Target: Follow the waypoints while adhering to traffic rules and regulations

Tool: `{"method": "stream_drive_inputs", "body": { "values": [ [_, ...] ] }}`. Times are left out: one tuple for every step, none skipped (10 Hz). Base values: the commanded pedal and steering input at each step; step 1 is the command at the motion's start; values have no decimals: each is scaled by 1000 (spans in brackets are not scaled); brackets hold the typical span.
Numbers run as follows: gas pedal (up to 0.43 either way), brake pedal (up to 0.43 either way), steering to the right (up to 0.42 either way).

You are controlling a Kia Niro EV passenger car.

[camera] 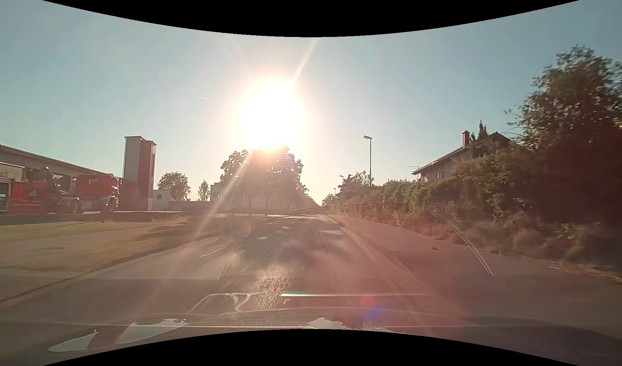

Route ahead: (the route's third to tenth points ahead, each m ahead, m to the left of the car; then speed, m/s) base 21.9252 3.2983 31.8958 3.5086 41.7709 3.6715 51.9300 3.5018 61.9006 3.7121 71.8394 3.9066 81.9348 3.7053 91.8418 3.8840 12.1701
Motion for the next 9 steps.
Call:
{"method": "stream_drive_inputs", "body": {
  "values": [
    [110,0,-3],
    [110,0,-3],
    [110,0,-4],
    [110,0,-3],
    [98,0,-3],
    [98,0,-3],
    [98,0,-3],
    [98,0,-3],
    [98,0,-3]
  ]
}}
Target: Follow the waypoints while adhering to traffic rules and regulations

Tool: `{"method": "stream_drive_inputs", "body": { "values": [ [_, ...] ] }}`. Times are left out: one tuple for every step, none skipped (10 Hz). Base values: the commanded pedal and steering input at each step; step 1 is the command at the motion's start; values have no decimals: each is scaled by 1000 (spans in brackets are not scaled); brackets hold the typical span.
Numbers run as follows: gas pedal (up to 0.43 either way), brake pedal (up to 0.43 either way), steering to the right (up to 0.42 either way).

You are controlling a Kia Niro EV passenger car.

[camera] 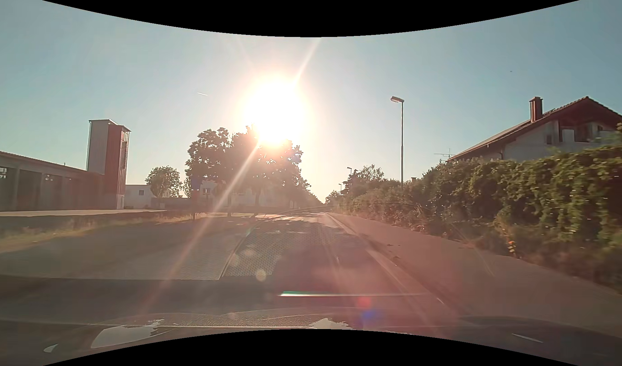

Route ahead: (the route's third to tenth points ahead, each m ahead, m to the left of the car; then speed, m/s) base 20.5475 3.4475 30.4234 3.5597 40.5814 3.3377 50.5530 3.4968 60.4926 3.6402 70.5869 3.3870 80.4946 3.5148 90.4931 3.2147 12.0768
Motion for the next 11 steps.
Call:
{"method": "stream_drive_inputs", "body": {
  "values": [
    [98,0,-3],
    [98,0,-2],
    [98,0,-2],
    [98,0,-1],
    [98,0,-1],
    [98,0,-1],
    [98,0,0],
    [98,0,2],
    [98,0,3],
    [98,0,4],
    [98,0,4]
  ]
}}
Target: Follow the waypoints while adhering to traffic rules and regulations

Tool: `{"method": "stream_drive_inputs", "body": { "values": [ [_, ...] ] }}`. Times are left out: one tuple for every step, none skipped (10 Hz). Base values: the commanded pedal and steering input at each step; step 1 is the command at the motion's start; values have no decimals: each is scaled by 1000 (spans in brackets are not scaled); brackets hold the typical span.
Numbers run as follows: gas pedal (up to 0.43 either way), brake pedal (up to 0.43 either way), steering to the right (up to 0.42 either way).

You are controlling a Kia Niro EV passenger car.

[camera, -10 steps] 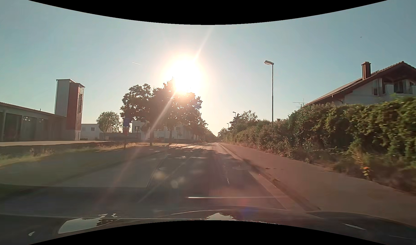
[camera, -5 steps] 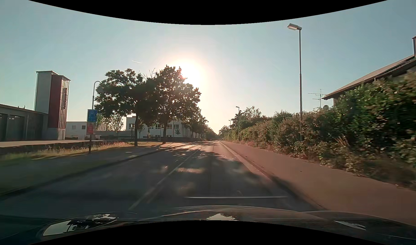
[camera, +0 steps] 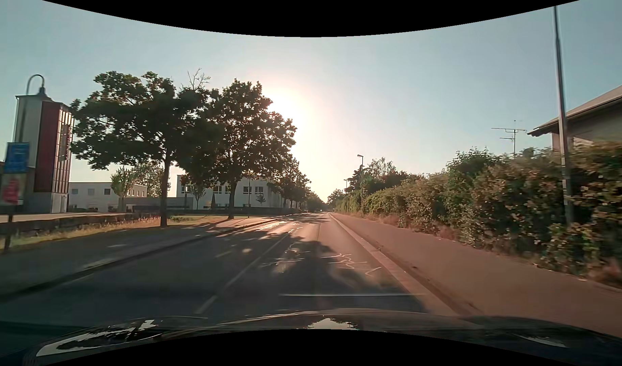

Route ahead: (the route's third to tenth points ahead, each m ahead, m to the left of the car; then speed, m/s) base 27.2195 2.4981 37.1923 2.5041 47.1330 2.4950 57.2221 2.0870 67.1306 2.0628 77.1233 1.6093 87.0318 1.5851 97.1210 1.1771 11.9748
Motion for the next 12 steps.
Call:
{"method": "stream_drive_inputs", "body": {
  "values": [
    [98,0,4],
    [98,0,3],
    [98,0,3],
    [98,0,4],
    [98,0,4],
    [98,0,4],
    [98,0,4],
    [98,0,4],
    [98,0,4],
    [98,0,4],
    [98,0,3],
    [98,0,3]
  ]
}}
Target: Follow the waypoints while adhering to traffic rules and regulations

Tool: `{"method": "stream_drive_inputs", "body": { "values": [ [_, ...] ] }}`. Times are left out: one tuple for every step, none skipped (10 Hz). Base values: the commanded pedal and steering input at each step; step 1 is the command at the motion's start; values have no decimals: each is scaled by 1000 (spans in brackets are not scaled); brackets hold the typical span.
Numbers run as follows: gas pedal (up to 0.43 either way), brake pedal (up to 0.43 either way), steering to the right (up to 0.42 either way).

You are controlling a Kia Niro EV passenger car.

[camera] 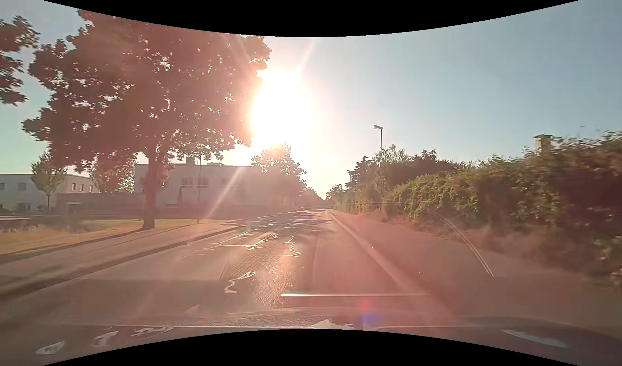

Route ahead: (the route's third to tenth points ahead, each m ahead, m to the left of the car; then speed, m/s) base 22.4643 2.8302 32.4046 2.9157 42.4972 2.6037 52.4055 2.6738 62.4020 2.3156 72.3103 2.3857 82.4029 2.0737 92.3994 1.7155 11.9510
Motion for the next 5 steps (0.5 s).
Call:
{"method": "stream_drive_inputs", "body": {
  "values": [
    [98,0,3],
    [98,0,2],
    [98,0,2],
    [98,0,2],
    [98,0,2]
  ]
}}
